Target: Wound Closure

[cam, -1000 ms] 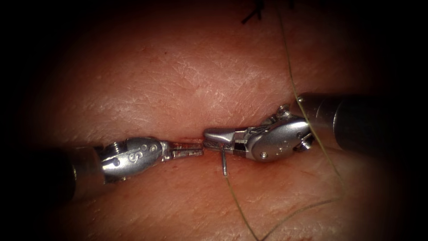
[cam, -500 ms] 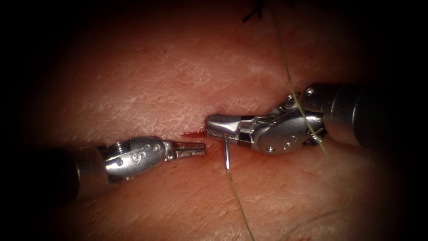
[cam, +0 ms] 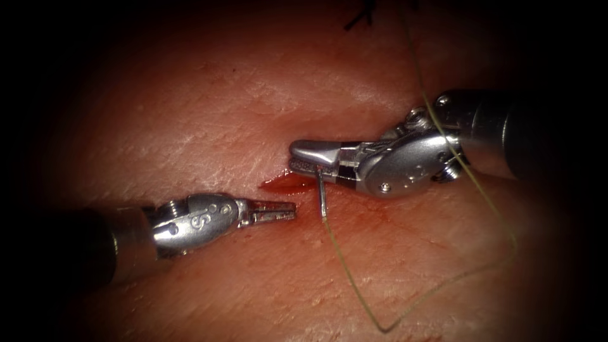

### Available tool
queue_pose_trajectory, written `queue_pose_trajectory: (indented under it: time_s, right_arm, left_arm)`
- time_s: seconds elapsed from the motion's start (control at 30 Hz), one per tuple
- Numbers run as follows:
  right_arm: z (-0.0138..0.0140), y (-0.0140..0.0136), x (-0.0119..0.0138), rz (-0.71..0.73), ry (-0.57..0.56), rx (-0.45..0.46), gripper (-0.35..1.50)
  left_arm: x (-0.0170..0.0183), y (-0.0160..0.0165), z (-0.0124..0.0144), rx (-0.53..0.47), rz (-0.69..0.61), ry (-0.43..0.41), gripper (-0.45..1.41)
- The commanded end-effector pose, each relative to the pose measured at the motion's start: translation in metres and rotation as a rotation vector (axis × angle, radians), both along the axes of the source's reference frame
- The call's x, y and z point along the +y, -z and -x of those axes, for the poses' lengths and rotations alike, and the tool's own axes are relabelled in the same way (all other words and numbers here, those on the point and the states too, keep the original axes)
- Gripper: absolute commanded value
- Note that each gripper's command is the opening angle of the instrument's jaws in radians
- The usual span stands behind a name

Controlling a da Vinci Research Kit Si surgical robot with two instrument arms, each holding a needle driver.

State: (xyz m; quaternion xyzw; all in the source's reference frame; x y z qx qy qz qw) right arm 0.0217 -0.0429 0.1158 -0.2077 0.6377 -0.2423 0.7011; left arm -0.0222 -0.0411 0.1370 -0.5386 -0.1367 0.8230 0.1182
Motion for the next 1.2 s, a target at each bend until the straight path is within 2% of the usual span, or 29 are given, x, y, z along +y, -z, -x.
queue_pose_trajectory:
  time_s: [0.03, 0.53, 0.7, 0.97, 1.2]
  right_arm:
    - [-0.0006, -0.0004, 0.0007, -0.007, -0.001, 0.0, -0.35]
    - [-0.0007, 0.0005, 0.0012, -0.01, 0.02, 0.028, -0.35]
    - [-0.0006, 0.001, 0.0026, -0.082, -0.01, 0.039, -0.35]
    - [-0.0006, 0.001, 0.006, -0.308, -0.056, 0.022, -0.35]
    - [-0.0015, -0.0006, 0.0055, -0.365, -0.046, -0.018, -0.35]
  left_arm:
    - [-0.0001, -0.0007, 0.0005, -0.002, 0.0, -0.001, -0.33]
    - [-0.0002, -0.0007, 0.0005, 0.001, 0.002, 0.001, -0.33]
    - [-0.0002, -0.0007, 0.0004, 0.0, 0.002, 0.001, -0.33]
    - [-0.0003, -0.0007, 0.0004, 0.0, 0.002, 0.001, -0.31]
    - [-0.0004, -0.0006, 0.0004, 0.0, 0.002, 0.0, -0.31]
